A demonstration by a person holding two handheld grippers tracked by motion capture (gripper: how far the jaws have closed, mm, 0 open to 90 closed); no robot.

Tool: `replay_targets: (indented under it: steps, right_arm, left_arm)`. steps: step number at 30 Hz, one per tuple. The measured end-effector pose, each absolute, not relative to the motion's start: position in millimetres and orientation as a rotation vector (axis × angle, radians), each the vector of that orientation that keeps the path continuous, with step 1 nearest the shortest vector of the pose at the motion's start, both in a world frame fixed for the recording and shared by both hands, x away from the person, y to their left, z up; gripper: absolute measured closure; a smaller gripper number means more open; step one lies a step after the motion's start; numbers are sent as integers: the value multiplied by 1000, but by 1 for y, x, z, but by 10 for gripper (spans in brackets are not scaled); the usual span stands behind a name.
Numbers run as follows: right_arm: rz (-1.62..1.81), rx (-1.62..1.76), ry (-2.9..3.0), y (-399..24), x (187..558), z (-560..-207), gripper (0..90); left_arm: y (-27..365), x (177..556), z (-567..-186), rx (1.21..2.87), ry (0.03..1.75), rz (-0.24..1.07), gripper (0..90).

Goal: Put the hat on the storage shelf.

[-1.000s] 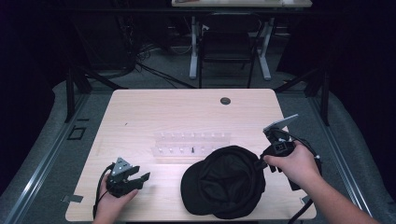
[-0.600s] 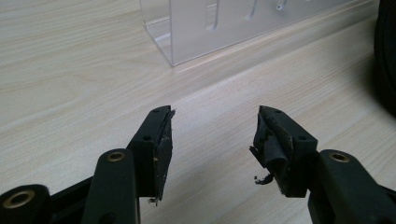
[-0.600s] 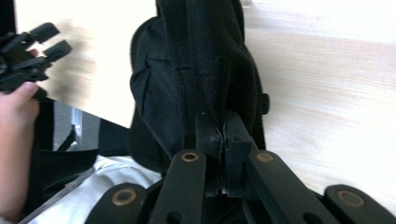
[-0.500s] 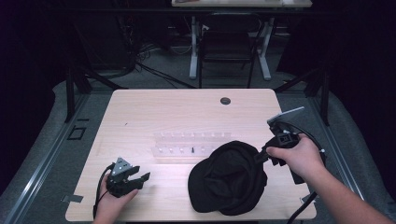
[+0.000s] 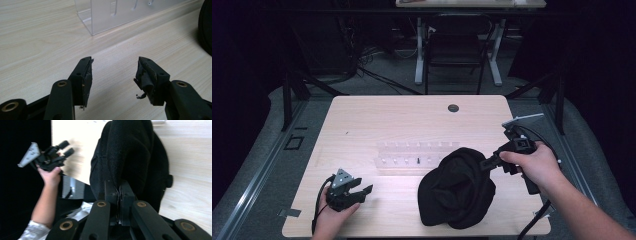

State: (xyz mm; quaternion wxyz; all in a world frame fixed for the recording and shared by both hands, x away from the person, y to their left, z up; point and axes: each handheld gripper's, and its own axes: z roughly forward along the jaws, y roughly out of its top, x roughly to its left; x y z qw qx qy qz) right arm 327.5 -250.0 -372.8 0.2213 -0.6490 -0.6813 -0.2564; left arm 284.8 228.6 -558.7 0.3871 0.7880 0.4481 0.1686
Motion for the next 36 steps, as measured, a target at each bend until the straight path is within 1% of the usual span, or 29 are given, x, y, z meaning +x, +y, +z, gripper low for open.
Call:
replay_targets:
  steps: [15,27,32,36]
  right_arm:
    - [-870,-1700,-1778,-254,326,-366,881]
    - [-1023,-1686,-1792,-260,326,-331,881]
    - [-1060,-1685,-1787,-265,328,-322,881]
    - [-1096,-1672,-1762,-264,331,-317,881]
  left_arm:
    - [228,285,-559,2001,1139,435,463]
    - [228,285,-560,2001,1140,436,463]
    - [228,285,-559,2018,1142,426,462]
    - [228,285,-560,2000,1138,435,462]
